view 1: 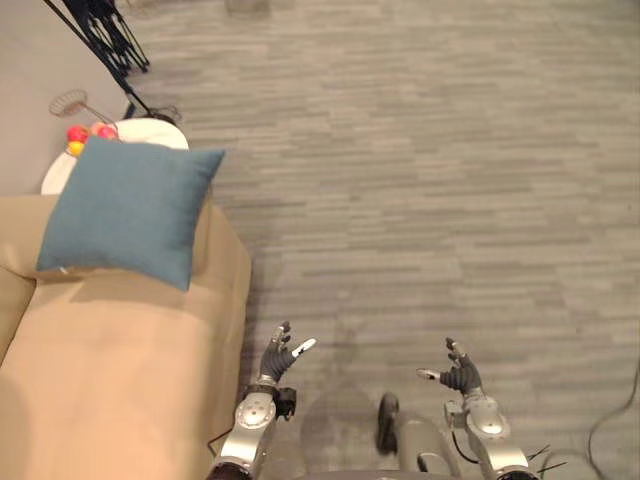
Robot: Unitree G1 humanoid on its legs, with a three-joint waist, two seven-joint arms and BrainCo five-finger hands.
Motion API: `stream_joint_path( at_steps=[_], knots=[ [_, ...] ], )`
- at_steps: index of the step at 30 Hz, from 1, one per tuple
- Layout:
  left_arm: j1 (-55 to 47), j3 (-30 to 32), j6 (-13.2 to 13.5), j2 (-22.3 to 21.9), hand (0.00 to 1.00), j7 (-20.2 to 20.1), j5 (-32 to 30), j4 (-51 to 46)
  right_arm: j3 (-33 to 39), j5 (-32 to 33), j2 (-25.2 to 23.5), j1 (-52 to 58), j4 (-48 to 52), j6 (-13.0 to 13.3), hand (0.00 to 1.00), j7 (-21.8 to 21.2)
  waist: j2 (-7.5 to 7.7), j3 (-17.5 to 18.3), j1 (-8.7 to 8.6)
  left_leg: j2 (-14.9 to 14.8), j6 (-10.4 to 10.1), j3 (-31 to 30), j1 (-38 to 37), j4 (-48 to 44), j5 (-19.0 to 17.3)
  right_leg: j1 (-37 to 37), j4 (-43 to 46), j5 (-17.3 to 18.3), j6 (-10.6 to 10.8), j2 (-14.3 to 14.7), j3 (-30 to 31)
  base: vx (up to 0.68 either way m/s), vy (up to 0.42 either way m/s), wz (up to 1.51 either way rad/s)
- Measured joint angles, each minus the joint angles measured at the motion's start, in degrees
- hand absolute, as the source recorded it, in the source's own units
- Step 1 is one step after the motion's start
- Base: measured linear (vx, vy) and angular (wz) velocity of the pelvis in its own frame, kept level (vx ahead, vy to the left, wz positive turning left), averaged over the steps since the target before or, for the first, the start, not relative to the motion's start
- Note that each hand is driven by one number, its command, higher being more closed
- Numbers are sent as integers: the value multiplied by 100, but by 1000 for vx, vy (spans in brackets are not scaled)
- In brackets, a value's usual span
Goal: Pick up cushions and gather them together orderly.
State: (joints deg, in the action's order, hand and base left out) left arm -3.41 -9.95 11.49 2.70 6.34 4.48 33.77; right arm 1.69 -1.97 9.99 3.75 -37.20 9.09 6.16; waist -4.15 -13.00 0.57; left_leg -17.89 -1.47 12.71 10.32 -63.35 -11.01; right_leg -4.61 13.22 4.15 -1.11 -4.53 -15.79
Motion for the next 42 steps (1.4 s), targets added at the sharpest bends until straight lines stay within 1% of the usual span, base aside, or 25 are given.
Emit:
stream_joint_path(
  at_steps=[3,5,6,7,9,10,12,13,14,16,18,19,20,21,22,24,25,26,29,30,32,35,37,40,42],
  knots=[
    [-173,176,3,12,0,4,8,-168,73,102,67,-79,-59,46,0,8,-9,25,55,376,-2,496,838,1797,-161,680,-579,154,302,-139,-176,519,36,24],
    [-287,233,1,16,0,10,7,-166,68,153,83,-66,-217,57,0,15,-52,40,55,656,-179,950,974,3424,125,1083,-725,359,578,-195,-379,530,141,40],
    [-439,298,1,2,0,6,4,-139,70,152,131,-11,-366,52,0,27,-138,101,104,798,684,1251,846,4176,962,1372,-808,519,740,-91,-485,585,159,67],
    [-442,491,-3,22,0,21,5,-10,51,151,21,9,-480,44,0,21,126,202,168,1036,687,1441,772,4244,871,1517,-842,521,770,-312,-595,590,150,79],
    [-460,844,-9,-35,0,20,6,141,66,151,23,-53,-533,58,0,12,192,217,210,1091,1063,1341,901,3917,539,1530,-545,424,904,-429,-761,556,164,90],
    [-516,1090,-46,-61,0,30,8,352,77,149,24,-186,-656,58,0,4,194,221,277,1102,1201,1394,818,3655,271,1506,65,392,1018,-544,-722,547,202,82],
    [-662,1202,-56,-29,0,37,11,587,126,138,25,-183,-696,72,0,-7,194,226,326,1292,1053,1218,423,3719,-97,1104,1738,204,1439,-919,-599,517,240,93],
    [-685,1216,-109,50,0,36,36,817,169,133,-13,-105,-694,85,0,-26,315,275,288,1627,1030,868,157,3831,-247,508,3510,58,1530,-1281,-247,473,171,129],
    [-685,1227,-120,91,0,36,48,892,174,130,-15,-81,-694,85,0,-31,338,284,277,1734,1040,715,57,3884,-268,319,3986,132,1462,-1330,-153,455,61,164],
    [-791,1293,-126,105,0,71,58,1000,176,121,-22,-33,-686,101,0,-78,313,285,182,1947,1047,202,-409,4158,-275,-213,4576,590,1040,-1333,-42,484,4,140],
    [-844,1287,-125,101,0,142,89,1014,176,122,-23,43,-654,161,0,-118,234,277,183,2004,1041,-252,-777,4354,-272,-549,3870,912,898,-1155,8,389,-42,125],
    [-839,1280,-122,80,0,145,107,1021,177,124,-14,105,-641,167,0,-125,177,280,177,2004,1032,-565,-876,4403,-274,-743,3220,1027,892,-925,286,347,-122,143],
    [-762,1274,-109,76,0,152,120,1028,177,130,-15,142,-637,168,0,-129,147,297,171,2010,941,-978,-955,4476,-284,-892,2325,1023,913,-554,934,340,-150,160],
    [-665,1262,-101,73,0,160,119,1040,178,143,-16,187,-637,168,0,-128,142,296,148,2022,880,-1258,-961,4470,-315,-930,1792,991,966,-343,1402,377,-250,211],
    [-500,1177,-89,76,0,194,120,1092,186,146,-45,286,-637,161,0,-124,216,295,109,2111,726,-1797,-942,4404,-367,-946,899,840,1124,-129,2308,347,-317,212],
    [-413,1164,-79,76,0,250,117,1131,204,163,-115,383,-629,159,0,-115,365,312,34,2262,455,-2250,-872,4125,-517,-897,364,430,1105,-157,2731,297,-362,200],
    [-382,1165,-68,37,0,250,112,1172,237,194,-164,466,-613,152,0,-115,412,279,10,2270,218,-2341,-862,3891,-677,-839,583,15,987,-236,2604,229,-355,178],
    [-454,1150,-35,-138,0,244,106,1151,287,216,-187,546,-511,118,0,-115,240,378,103,2045,19,-2305,-667,3672,-693,-805,737,121,822,-197,2132,213,-328,154],
    [-461,1142,-28,-245,0,242,106,1150,321,276,-215,536,-89,136,0,-114,115,406,159,1614,-231,-1651,-427,3564,-632,-614,643,231,669,-198,1478,124,-254,130],
    [-440,982,-29,-199,0,238,106,1149,437,385,-257,538,19,191,0,-115,114,406,171,1187,-302,-693,-403,3603,-587,-321,544,280,586,-192,983,59,-224,131],
    [-436,859,-29,-168,0,227,105,1146,471,425,-268,515,10,191,0,-99,134,405,172,965,-218,-7,-475,3783,-547,-156,463,307,555,-193,740,5,-144,98],
    [-440,628,-38,35,0,134,100,1137,553,473,-356,458,-153,206,0,-91,327,456,157,1002,-125,568,-467,4145,-212,-20,197,266,564,-360,486,-47,-28,53],
    [-406,481,-37,219,0,118,80,1121,766,476,-488,507,-394,174,0,-88,425,507,21,1090,-132,890,-399,4466,72,127,-104,124,607,-475,195,-44,33,71],
    [-344,426,-37,376,0,110,34,1120,801,476,-497,511,-472,164,0,-86,428,507,32,1111,-220,943,-393,4617,214,124,-358,-80,577,-446,189,-16,6,9],
    [-340,386,-37,451,0,112,32,1119,831,474,-488,474,-471,165,0,-77,432,507,27,1180,-140,961,-500,4878,356,116,-405,-124,572,-436,236,-56,-25,-10]
  ],
)
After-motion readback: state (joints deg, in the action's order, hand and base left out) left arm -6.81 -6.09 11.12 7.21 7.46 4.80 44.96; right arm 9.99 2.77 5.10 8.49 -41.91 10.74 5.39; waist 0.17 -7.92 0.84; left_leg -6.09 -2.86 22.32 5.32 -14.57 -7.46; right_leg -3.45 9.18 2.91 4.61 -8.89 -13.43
